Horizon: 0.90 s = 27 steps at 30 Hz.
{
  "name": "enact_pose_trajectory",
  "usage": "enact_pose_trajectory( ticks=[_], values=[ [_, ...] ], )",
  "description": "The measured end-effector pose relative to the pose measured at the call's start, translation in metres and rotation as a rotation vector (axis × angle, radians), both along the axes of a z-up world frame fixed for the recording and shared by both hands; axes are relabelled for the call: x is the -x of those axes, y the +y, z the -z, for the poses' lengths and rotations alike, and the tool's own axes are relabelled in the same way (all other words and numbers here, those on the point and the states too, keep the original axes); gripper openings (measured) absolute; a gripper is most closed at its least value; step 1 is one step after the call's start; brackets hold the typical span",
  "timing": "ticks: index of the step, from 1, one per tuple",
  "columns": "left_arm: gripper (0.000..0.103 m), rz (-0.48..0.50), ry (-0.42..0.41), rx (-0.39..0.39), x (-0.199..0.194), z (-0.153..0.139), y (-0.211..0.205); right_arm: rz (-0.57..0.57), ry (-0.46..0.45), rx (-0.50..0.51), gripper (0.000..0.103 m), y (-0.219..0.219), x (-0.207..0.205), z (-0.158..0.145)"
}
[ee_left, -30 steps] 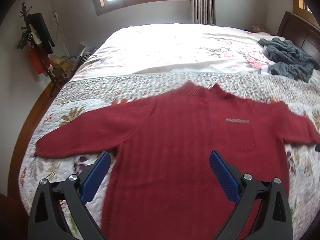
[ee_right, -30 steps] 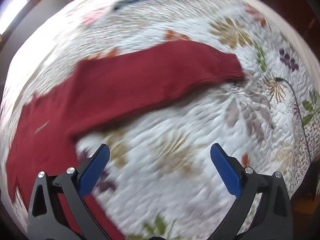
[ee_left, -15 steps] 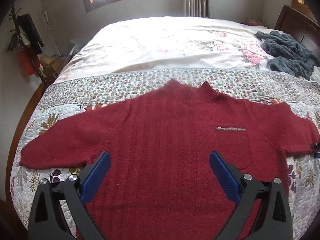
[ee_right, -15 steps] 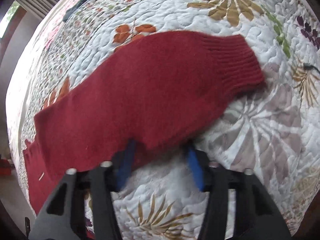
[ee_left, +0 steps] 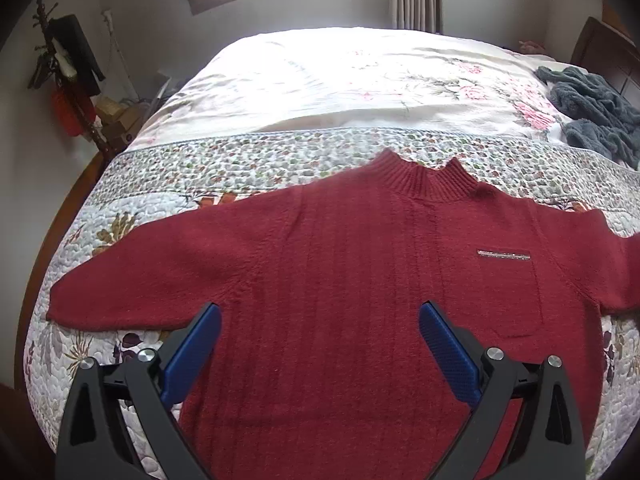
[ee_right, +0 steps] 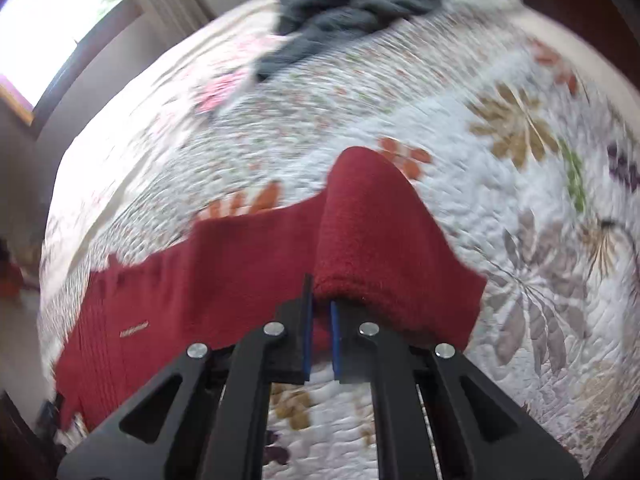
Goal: Fold small clothes
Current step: 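Grasp the red sweater's sleeve cuff with the right gripper and lift it, then fold the held sleeve across the sweater body with the right gripper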
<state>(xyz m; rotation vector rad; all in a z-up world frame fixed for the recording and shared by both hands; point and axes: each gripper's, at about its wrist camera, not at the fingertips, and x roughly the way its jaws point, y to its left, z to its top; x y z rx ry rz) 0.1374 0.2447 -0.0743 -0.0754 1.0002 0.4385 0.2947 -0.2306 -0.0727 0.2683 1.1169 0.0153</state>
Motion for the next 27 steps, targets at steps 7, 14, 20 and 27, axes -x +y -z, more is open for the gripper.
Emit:
enact_pose_trajectory(
  ticks=[7,14,20,27],
  values=[
    [0.099,-0.014,-0.004,0.013,0.01,-0.001,0.014,-0.194,-0.062,0.089,0.005,0.118,0.015,-0.014],
    [0.099,-0.03,-0.018,0.02,0.016,-0.003,0.031,-0.402,-0.108,0.122,0.005,0.236,0.044,-0.005],
    [0.099,-0.041,-0.014,0.036,0.019,0.0,0.04,-0.503,-0.056,0.106,0.005,0.292,0.058,0.026],
    [0.098,-0.017,-0.014,0.053,0.015,-0.002,0.036,-0.548,0.042,0.117,0.006,0.313,0.065,0.074]
  ],
)
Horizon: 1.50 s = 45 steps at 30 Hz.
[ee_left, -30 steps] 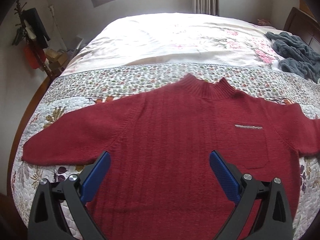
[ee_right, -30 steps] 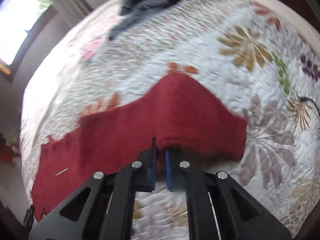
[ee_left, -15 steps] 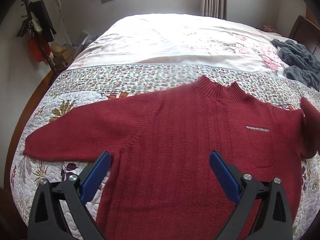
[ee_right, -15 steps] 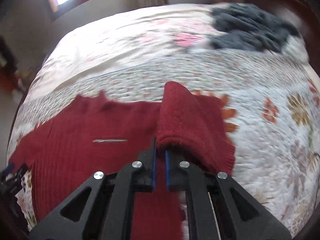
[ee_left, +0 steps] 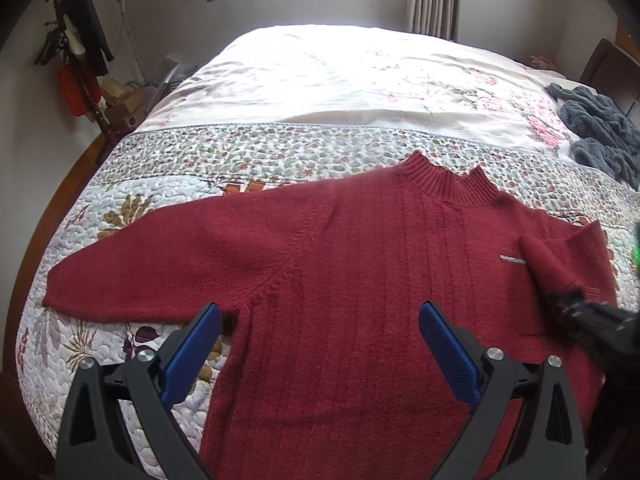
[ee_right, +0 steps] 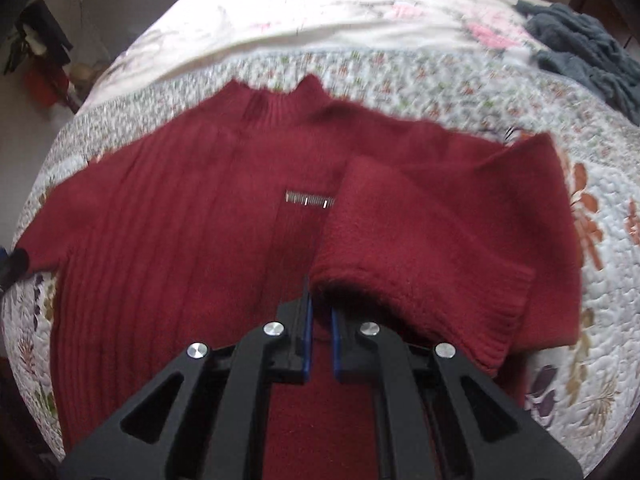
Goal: Fold small clothes
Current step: 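Fold the held sleeve across the sweater body with the right gripper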
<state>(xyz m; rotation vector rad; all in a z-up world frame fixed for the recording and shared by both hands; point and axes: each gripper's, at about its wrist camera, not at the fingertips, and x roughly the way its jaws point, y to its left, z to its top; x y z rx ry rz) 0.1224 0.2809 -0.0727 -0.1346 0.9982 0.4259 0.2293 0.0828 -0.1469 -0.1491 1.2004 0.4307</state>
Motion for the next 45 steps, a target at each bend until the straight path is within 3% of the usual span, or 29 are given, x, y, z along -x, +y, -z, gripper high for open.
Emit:
enact_pose_trajectory(
  ticks=[5,6,8,13,15,20,23,26,28,33,36,40,45],
  values=[
    [0.098,0.045,0.011,0.071,-0.009,0.003,-0.012,-0.035,0.069,-0.077,0.014,-0.018,0.015,-0.002],
    [0.098,0.058,0.014,0.086,-0.012,0.004,-0.016,-0.048,0.071,-0.108,0.024,-0.025,0.022,-0.009],
    [0.096,0.094,0.018,0.129,-0.02,0.006,-0.032,-0.047,0.044,-0.157,0.03,-0.05,0.04,-0.028],
    [0.095,0.202,0.043,0.264,-0.054,0.024,-0.088,0.043,-0.019,-0.071,0.032,-0.122,0.069,-0.041],
    [0.093,0.234,0.072,0.278,-0.069,0.036,-0.108,0.098,-0.01,-0.041,0.032,-0.154,0.079,-0.036],
    [0.083,0.24,0.159,0.344,-0.108,0.074,-0.142,0.184,0.016,-0.063,0.032,-0.199,0.097,-0.025],
    [0.063,0.226,0.185,0.393,-0.118,0.089,-0.148,0.209,0.026,-0.076,0.032,-0.211,0.102,-0.02],
    [0.027,0.221,0.194,0.446,-0.121,0.098,-0.15,0.222,0.033,-0.081,0.032,-0.214,0.103,-0.016],
    [0.014,0.217,0.171,0.461,-0.118,0.094,-0.148,0.224,0.031,-0.088,0.032,-0.213,0.101,-0.016],
    [0.012,0.212,0.011,0.415,-0.095,0.052,-0.127,0.211,0.014,-0.094,0.031,-0.201,0.092,-0.023],
    [0.011,0.177,-0.038,0.383,-0.084,0.038,-0.102,0.207,0.006,-0.107,0.03,-0.193,0.081,-0.03],
    [0.011,0.171,-0.024,0.357,-0.087,0.04,-0.077,0.202,-0.002,-0.148,0.029,-0.176,0.057,-0.039],
    [0.011,0.17,0.024,0.353,-0.094,0.058,-0.07,0.214,0.06,-0.231,0.026,-0.153,0.005,-0.034]
  ],
)
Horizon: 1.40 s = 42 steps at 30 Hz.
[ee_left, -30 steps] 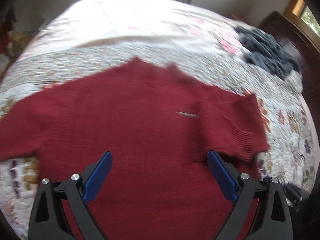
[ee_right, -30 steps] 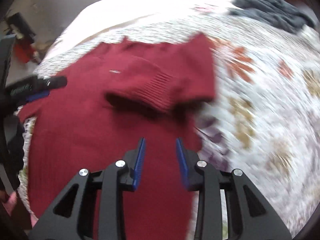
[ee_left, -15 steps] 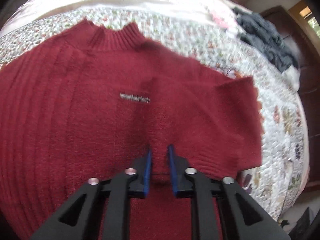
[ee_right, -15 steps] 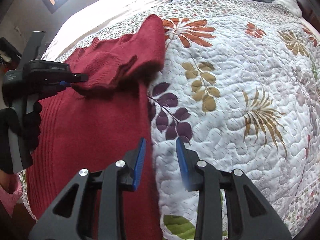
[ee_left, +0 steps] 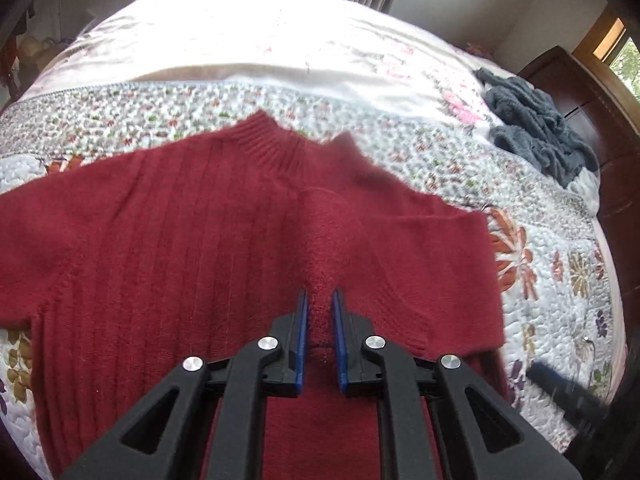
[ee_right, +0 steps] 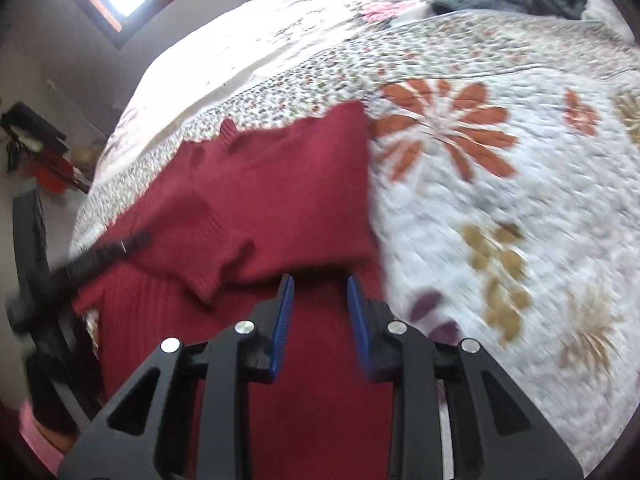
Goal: Fold small clothes
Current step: 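Fold the held sleeve across the sweater body with the right gripper, then release the sleeve on the sweater body and open the right gripper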
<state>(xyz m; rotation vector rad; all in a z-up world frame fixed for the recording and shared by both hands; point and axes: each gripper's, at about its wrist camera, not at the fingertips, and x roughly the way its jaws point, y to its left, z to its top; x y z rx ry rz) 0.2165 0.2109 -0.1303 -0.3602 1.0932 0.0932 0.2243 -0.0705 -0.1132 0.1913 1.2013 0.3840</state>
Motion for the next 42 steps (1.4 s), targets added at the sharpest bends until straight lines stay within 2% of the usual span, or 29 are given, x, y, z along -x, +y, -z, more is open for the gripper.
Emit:
enact_pose_trajectory(
  ticks=[2,5,8,11,15,17,19,21,25,30,32,34,36,42],
  values=[
    [0.011,0.003,0.01,-0.019,-0.001,0.006,0.0,-0.019,0.001,0.019,0.026,0.013,-0.017,0.005],
    [0.012,0.011,0.025,-0.051,-0.003,0.015,0.003,-0.033,0.061,0.024,0.026,0.025,-0.036,0.023],
    [0.013,0.019,0.054,-0.073,-0.004,0.025,0.008,-0.019,0.118,0.081,0.019,0.028,-0.046,0.048],
    [0.017,0.023,0.065,-0.091,0.0,0.027,0.014,-0.003,0.144,0.058,0.015,0.023,-0.046,0.065],
    [0.019,0.013,0.01,-0.155,0.013,0.002,0.019,-0.006,0.136,0.036,0.015,0.018,-0.043,0.055],
    [0.023,0.029,-0.037,-0.17,0.021,-0.016,0.015,0.001,0.113,0.006,0.02,0.013,-0.036,0.041],
    [0.035,0.062,-0.075,-0.162,0.025,-0.031,0.004,0.005,0.091,-0.003,0.021,0.012,-0.029,0.03],
    [0.041,0.129,-0.092,-0.159,0.025,-0.039,-0.018,0.008,0.079,-0.02,0.021,0.009,-0.024,0.021],
    [0.051,0.26,-0.062,-0.153,0.016,-0.026,-0.067,0.004,0.071,0.002,0.021,0.009,-0.02,0.016],
    [0.051,0.274,0.021,-0.178,0.004,0.015,-0.09,0.012,0.08,0.013,0.021,0.003,-0.019,0.024],
    [0.04,0.259,0.052,-0.188,0.001,0.03,-0.09,0.015,0.085,0.017,0.021,0.0,-0.018,0.027],
    [0.016,0.257,0.035,-0.146,0.0,0.03,-0.086,0.013,0.089,0.019,0.021,-0.001,-0.016,0.029],
    [0.003,0.243,0.018,-0.128,0.002,0.023,-0.078,0.011,0.085,0.031,0.021,0.0,-0.016,0.03],
    [0.003,0.128,-0.104,-0.078,0.018,-0.02,-0.027,0.007,0.065,0.015,0.021,0.006,-0.017,0.022]
  ],
)
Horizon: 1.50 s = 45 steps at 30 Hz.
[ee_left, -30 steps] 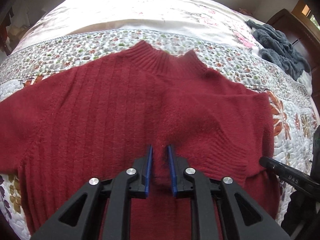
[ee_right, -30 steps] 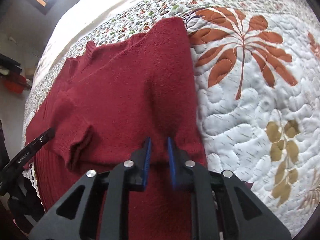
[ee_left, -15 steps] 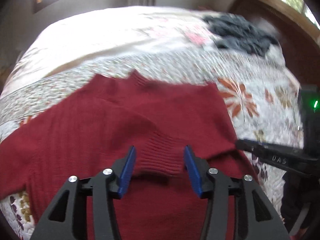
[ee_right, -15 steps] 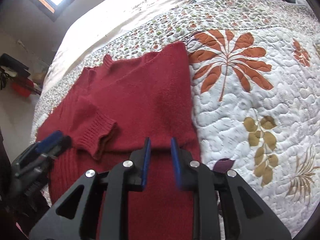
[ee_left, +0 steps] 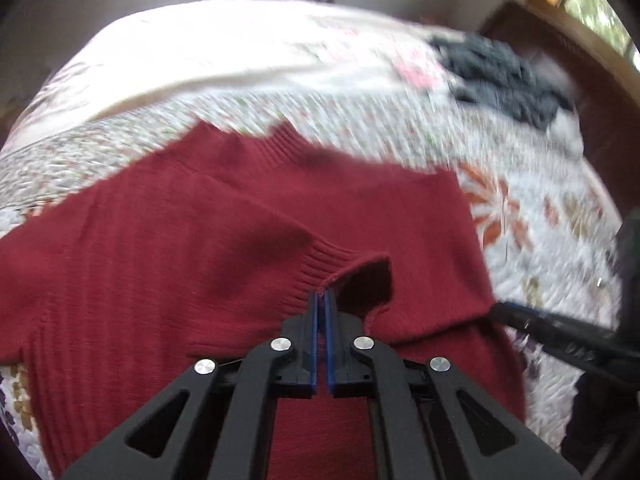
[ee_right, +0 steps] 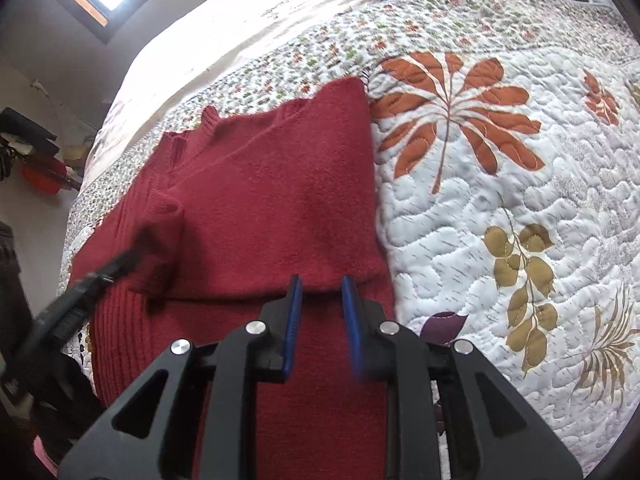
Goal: Fold small clothes
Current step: 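Release the sleeve on the sweater body and open the right gripper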
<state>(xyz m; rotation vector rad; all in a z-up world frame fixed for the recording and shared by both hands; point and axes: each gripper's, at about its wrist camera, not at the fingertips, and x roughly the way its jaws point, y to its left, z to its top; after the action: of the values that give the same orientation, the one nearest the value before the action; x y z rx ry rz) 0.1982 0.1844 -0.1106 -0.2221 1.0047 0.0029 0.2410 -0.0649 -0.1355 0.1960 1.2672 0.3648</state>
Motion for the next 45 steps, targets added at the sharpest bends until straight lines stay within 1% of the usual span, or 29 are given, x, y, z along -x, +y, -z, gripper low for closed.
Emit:
enact_pose_trajectory(
  ticks=[3,4,6,10,14,15,17,19,22,24,25,27,29,32,35,36,37,41,45],
  values=[
    [0.003,-0.057,-0.056,0.006,0.012,-0.022,0.036,-0.009,-0.008,-0.022,0.021,0.003,-0.002,-0.006],
    [0.003,-0.081,-0.071,-0.007,0.017,-0.028,0.051,-0.013,-0.009,-0.032,0.021,0.005,-0.003,-0.006],
    [0.003,-0.109,-0.076,-0.029,0.019,-0.031,0.072,-0.023,-0.008,-0.049,0.021,0.011,-0.005,-0.007],
    [0.003,-0.176,-0.038,-0.05,0.022,-0.021,0.11,-0.046,0.014,-0.049,0.021,0.028,-0.009,0.002],
    [0.003,-0.242,0.029,-0.082,0.026,0.003,0.144,-0.034,0.055,-0.014,0.021,0.034,-0.013,0.022],
    [0.003,-0.268,0.045,-0.095,0.029,0.008,0.154,-0.03,0.064,-0.004,0.019,0.033,-0.014,0.027],
    [0.003,-0.3,0.054,-0.101,0.034,0.011,0.168,-0.024,0.08,-0.008,0.019,0.031,-0.015,0.035],
    [0.003,-0.331,0.051,-0.11,0.041,0.008,0.179,-0.023,0.084,-0.016,0.019,0.03,-0.015,0.035],
    [0.004,-0.326,0.02,-0.076,0.045,-0.004,0.177,-0.037,0.066,-0.002,0.021,0.031,-0.012,0.022],
    [0.004,-0.277,-0.002,-0.074,0.041,-0.013,0.158,-0.055,0.032,-0.013,0.021,0.036,-0.009,0.007],
    [0.008,-0.26,-0.003,-0.072,0.037,-0.014,0.151,-0.067,0.015,-0.02,0.021,0.04,-0.006,-0.002],
    [0.013,-0.203,0.004,-0.046,0.029,-0.012,0.13,-0.081,0.001,-0.019,0.022,0.047,-0.005,-0.01],
    [0.015,-0.179,0.035,-0.022,0.022,-0.002,0.117,-0.098,-0.001,-0.013,0.022,0.054,-0.006,-0.012],
    [0.015,-0.17,0.089,-0.039,0.015,0.019,0.11,-0.104,0.015,0.025,0.022,0.062,-0.01,-0.001],
    [0.015,-0.173,0.149,-0.065,0.012,0.044,0.111,-0.099,0.053,0.063,0.022,0.067,-0.015,0.02],
    [0.015,-0.173,0.165,-0.069,0.013,0.05,0.111,-0.099,0.061,0.082,0.02,0.066,-0.014,0.025],
    [0.015,-0.169,0.179,-0.065,0.013,0.058,0.113,-0.102,0.072,0.09,0.02,0.066,-0.014,0.033],
    [0.016,-0.164,0.179,-0.053,0.017,0.069,0.114,-0.111,0.073,0.088,0.02,0.065,-0.012,0.046],
    [0.016,-0.16,0.185,-0.079,0.014,0.071,0.109,-0.084,0.088,0.066,0.019,0.062,-0.015,0.054]
  ],
)
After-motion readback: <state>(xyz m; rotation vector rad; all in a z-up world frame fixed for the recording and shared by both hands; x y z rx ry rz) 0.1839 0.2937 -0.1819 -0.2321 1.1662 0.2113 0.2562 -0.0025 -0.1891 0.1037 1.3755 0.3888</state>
